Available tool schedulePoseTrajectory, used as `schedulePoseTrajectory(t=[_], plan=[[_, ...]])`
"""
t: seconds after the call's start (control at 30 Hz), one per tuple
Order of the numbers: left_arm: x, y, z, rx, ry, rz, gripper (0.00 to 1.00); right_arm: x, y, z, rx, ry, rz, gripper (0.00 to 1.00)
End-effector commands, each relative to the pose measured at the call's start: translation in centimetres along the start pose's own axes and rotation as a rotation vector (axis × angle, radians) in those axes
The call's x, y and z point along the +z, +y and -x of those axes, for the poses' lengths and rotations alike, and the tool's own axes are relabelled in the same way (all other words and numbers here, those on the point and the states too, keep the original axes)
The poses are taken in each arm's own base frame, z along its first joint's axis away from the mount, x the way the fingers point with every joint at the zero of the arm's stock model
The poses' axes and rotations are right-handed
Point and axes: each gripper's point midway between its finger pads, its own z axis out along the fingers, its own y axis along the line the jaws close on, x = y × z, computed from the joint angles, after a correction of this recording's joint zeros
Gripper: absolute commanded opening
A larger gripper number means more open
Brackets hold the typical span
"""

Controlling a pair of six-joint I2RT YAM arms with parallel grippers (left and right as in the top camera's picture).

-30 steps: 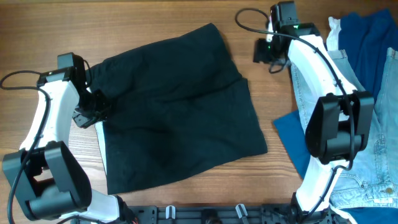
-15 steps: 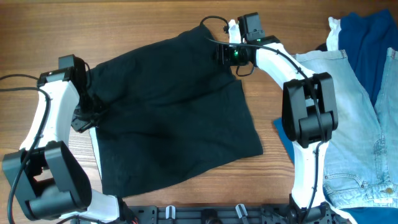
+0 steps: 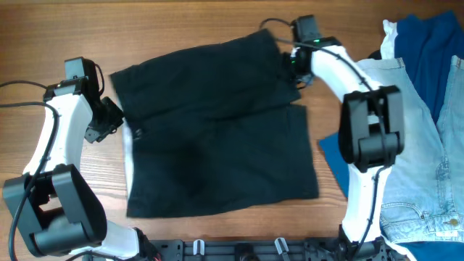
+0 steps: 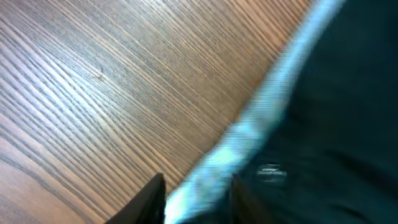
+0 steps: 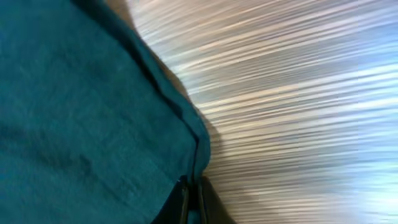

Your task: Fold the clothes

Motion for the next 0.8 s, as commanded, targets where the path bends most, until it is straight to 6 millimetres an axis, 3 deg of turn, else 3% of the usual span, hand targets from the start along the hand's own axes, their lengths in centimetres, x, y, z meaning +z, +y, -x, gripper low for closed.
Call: schedulePoseTrajectory(t=[0.0, 0.03, 0.07, 0.1, 0.13, 0.2, 0.27, 0.4, 0.5, 0.57, 0.6, 0.7, 0.77], plan=[[0.5, -0.1, -0.7, -0.002, 0.041, -0.008, 0.46, -3.6, -2.7, 2.8, 0.088, -0.102, -0.055, 0.06], [0.5, -0.3, -1.0, -0.002, 0.056, -0.025, 0.54, -4.5, -2.5, 3.0, 0.07, -0.112, -0.05, 0.13], [0.4, -0.9, -1.3, 0.014, 0.075, -0.058, 0.58, -5.5, -2.3, 3.3, 0.055, -0.128, -0.042, 0.27], [0.3, -1.8, -1.7, 0.06, 0.094, -0.11, 0.59, -6.7, -2.1, 3.6, 0.053, -0.145, -0.035, 0.6], [0.2, -2.6, -2.0, 0.104, 0.112, -0.162, 0.61, -8.2, -1.8, 4.0, 0.027, -0.17, -0.024, 0.72], [-0.3, -4.0, -3.2, 0.198, 0.165, -0.261, 0.61, -11.6, -1.6, 3.9, -0.033, -0.193, -0.018, 0.72], [-0.7, -4.0, -4.7, 0.231, 0.228, -0.286, 0.61, -13.8, -2.5, 1.6, -0.048, -0.13, -0.052, 0.71], [-0.7, -3.5, -5.5, 0.228, 0.262, -0.271, 0.65, -15.0, -5.0, -4.0, 0.001, 0.083, -0.148, 0.72], [-0.3, -5.1, -4.7, 0.244, 0.208, -0.325, 0.6, -13.9, -4.8, -7.2, 0.013, 0.208, -0.101, 0.73], [0.2, -6.3, -5.3, 0.273, 0.199, -0.354, 0.33, -12.5, -2.9, -9.8, -0.074, 0.311, 0.054, 0.68], [0.5, -6.6, -6.5, 0.296, 0.217, -0.348, 0.18, -11.7, -3.0, -11.9, -0.076, 0.374, 0.069, 0.62], [1.1, -7.1, -9.7, 0.367, 0.279, -0.323, 0.16, -9.7, -3.8, -15.7, -0.09, 0.46, 0.037, 0.52], [1.9, -7.2, -12.6, 0.427, 0.324, -0.29, 0.17, -8.4, -3.7, -18.6, -0.128, 0.508, 0.02, 0.52]])
